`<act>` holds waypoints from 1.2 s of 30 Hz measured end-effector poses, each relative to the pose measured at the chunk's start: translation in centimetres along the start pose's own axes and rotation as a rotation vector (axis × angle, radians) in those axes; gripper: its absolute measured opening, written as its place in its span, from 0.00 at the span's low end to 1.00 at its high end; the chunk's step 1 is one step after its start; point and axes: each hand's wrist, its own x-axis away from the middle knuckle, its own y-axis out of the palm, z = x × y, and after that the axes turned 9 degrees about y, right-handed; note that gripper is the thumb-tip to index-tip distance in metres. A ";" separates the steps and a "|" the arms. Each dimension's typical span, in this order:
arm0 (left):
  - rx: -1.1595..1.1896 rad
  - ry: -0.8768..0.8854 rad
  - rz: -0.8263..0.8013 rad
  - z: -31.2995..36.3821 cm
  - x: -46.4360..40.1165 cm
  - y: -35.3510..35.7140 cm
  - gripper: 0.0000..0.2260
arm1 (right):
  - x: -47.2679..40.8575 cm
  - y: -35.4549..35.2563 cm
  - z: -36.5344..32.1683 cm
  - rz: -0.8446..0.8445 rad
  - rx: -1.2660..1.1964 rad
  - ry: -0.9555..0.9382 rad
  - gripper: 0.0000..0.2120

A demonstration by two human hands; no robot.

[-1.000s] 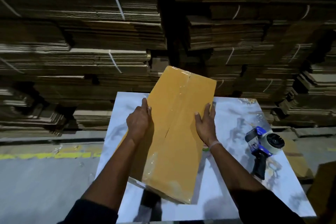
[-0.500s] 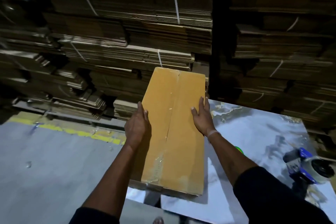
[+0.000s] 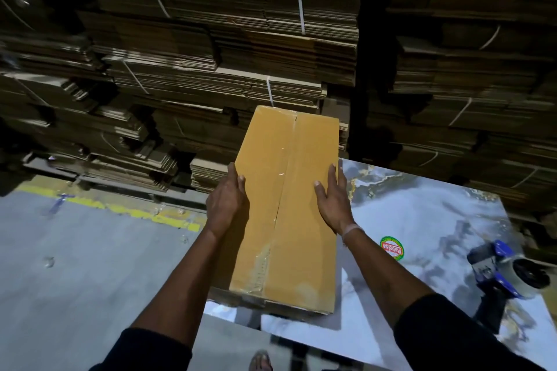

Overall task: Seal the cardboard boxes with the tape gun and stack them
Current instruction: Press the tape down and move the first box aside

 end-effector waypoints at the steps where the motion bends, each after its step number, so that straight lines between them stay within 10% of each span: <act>1: -0.003 0.009 0.005 -0.2 0.2 0.0 0.22 | 0.6 0.2 0.0 -0.001 -0.019 0.009 0.34; 11: -0.002 0.051 -0.008 -1.1 0.7 -0.2 0.21 | 2.9 0.8 -0.6 0.028 -0.033 0.031 0.34; 20: -0.293 0.223 -0.191 0.4 -1.6 -0.3 0.33 | 3.4 0.0 -3.2 0.107 0.469 -0.136 0.32; 36: -0.117 0.412 -0.217 4.1 3.7 1.5 0.40 | 8.1 -1.4 -0.7 -0.064 0.213 -0.089 0.35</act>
